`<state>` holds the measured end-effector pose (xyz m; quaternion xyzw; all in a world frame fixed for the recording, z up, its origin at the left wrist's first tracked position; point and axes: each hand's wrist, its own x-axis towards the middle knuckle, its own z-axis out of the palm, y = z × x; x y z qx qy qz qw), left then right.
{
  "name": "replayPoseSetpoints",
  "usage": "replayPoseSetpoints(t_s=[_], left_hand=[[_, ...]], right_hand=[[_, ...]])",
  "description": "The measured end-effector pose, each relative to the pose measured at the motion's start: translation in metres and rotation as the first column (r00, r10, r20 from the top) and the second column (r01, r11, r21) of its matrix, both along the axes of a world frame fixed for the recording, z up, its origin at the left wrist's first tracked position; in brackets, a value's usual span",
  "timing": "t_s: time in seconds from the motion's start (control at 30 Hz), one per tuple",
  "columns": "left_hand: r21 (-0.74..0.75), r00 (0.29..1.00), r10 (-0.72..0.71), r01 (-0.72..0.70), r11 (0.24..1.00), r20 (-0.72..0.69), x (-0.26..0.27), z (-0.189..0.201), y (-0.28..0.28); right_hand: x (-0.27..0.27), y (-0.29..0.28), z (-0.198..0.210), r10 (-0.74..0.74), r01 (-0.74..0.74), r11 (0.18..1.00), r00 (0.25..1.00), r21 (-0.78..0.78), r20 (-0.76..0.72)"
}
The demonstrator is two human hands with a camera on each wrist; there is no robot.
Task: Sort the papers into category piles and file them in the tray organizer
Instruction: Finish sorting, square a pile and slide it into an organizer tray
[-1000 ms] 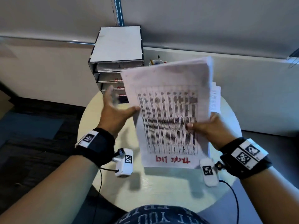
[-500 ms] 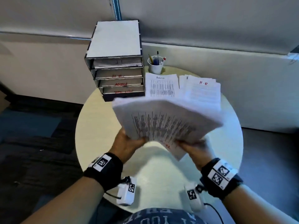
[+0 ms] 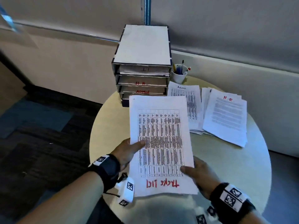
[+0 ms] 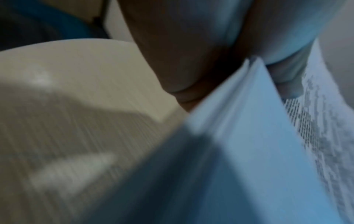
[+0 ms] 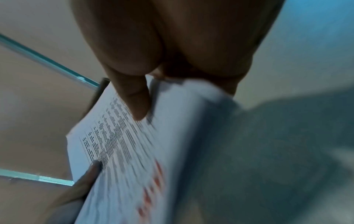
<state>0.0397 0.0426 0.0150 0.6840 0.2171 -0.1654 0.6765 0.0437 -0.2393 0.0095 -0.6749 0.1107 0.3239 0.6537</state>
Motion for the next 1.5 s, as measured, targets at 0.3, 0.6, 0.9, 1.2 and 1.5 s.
replayPoseSetpoints(t_s=[0.3,0.6,0.9,1.2,1.5], left_hand=[[-0.11,0.99,0.061,-0.075,0.991,-0.129,0.045,-0.034,0.064],[-0.196,0.985,0.114,-0.138,0.971,-0.126,0.096,-0.07,0.092],[-0.259,0.968,0.171,-0.216,0.942,-0.185,0.117,-0.079,0.097],[-0.54,0.949,0.127,-0.27,0.797,-0.288,0.083,-0.066,0.087],[-0.603,0.834,0.385,-0.551,0.577,-0.394,0.132,-0.073,0.054]], right_hand=[[0.035,0.065,-0.033,-0.044,0.033,0.997,0.982,-0.065,-0.186],[0.075,0.082,-0.055,-0.093,0.11,0.993,0.953,0.045,-0.287],[0.094,0.101,-0.069,-0.168,0.19,0.981,0.931,0.038,-0.324],[0.146,0.127,-0.053,-0.211,0.241,0.967,0.94,0.082,-0.269],[0.192,0.147,-0.031,-0.386,0.447,0.885,0.861,0.13,-0.33]])
